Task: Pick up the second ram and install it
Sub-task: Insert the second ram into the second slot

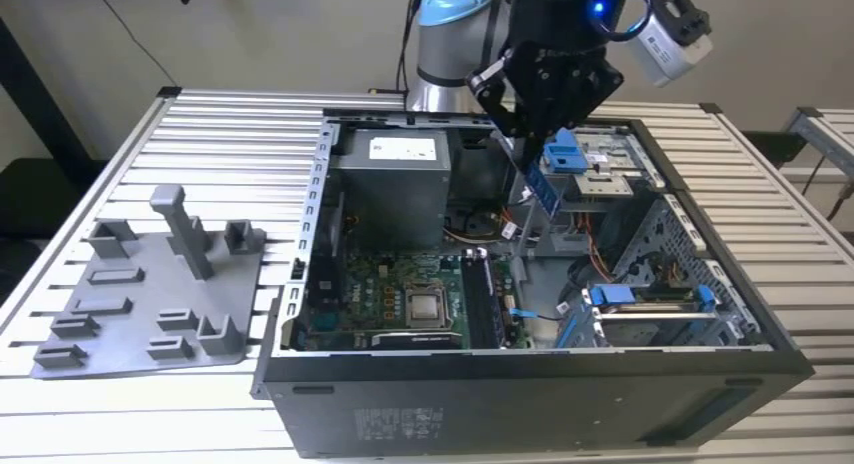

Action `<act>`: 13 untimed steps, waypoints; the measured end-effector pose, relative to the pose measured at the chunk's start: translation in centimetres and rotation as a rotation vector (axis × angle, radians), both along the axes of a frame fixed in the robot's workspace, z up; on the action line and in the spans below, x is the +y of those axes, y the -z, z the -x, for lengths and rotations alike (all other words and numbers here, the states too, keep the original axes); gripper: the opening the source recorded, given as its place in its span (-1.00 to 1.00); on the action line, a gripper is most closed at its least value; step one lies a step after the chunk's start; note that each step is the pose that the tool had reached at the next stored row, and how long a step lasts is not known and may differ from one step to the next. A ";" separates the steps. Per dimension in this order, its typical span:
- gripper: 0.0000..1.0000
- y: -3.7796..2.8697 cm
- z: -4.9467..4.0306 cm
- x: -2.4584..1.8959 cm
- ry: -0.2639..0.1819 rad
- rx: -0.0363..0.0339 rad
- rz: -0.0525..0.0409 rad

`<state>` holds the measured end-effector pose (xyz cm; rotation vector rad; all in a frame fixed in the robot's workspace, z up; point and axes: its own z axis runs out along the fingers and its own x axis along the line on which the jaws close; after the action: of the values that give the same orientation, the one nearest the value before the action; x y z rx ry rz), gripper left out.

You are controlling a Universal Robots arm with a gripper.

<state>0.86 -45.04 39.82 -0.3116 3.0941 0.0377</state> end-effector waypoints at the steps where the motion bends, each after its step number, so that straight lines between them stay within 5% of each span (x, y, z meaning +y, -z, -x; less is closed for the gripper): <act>1: -0.72 0.01 0.00 0.00 0.009 0.0000 0.0000; 13: -0.72 0.20 0.03 -0.01 0.118 0.0000 -0.0001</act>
<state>0.83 -45.05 39.62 -0.1292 3.1057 0.0348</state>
